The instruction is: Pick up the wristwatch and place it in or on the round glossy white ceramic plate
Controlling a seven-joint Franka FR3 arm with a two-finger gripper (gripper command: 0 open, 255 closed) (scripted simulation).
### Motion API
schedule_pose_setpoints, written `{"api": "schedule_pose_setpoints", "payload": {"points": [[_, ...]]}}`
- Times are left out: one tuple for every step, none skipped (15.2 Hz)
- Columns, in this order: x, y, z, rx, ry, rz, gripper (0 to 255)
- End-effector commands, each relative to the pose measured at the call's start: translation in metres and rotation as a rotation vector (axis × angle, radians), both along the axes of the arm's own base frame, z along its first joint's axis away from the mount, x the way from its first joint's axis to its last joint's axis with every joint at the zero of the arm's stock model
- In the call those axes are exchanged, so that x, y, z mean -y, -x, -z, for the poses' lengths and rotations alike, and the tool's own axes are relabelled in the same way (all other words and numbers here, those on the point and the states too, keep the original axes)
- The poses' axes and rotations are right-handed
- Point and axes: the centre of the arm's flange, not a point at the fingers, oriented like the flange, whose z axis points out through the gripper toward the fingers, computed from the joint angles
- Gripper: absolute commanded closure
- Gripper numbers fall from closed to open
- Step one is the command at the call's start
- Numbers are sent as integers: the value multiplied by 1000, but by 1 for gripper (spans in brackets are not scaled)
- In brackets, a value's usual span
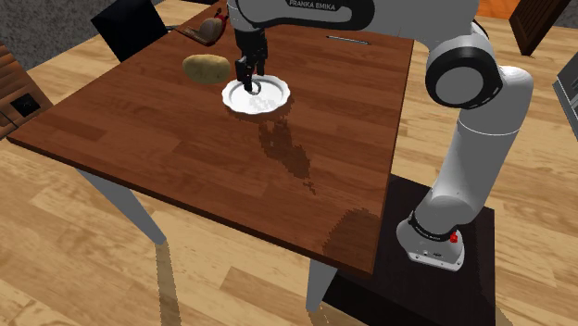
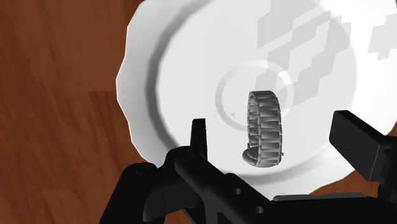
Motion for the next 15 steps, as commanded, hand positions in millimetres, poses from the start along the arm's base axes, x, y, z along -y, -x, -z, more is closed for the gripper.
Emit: {"api": "schedule_pose_setpoints", "payload": {"points": [[0, 0, 0, 0, 0, 0, 0], [0, 0, 0, 0, 0, 0, 0], [0, 0, 0, 0, 0, 0, 0], [0, 0, -13, 0, 0, 0, 0], [-1, 1, -26, 0, 0, 0, 0], [-1, 1, -40, 0, 0, 0, 0], [-2, 2, -50, 0, 0, 0, 0], [-2, 2, -50, 0, 0, 0, 0], [-2, 2, -50, 0, 0, 0, 0], [-2, 2, -50, 0, 0, 0, 0], [-2, 2, -50, 0, 0, 0, 0], [-2, 2, -50, 0, 0, 0, 0], [-2, 2, -50, 0, 0, 0, 0], [-2, 2, -50, 0, 0, 0, 0], [-2, 2, -50, 0, 0, 0, 0]]}}
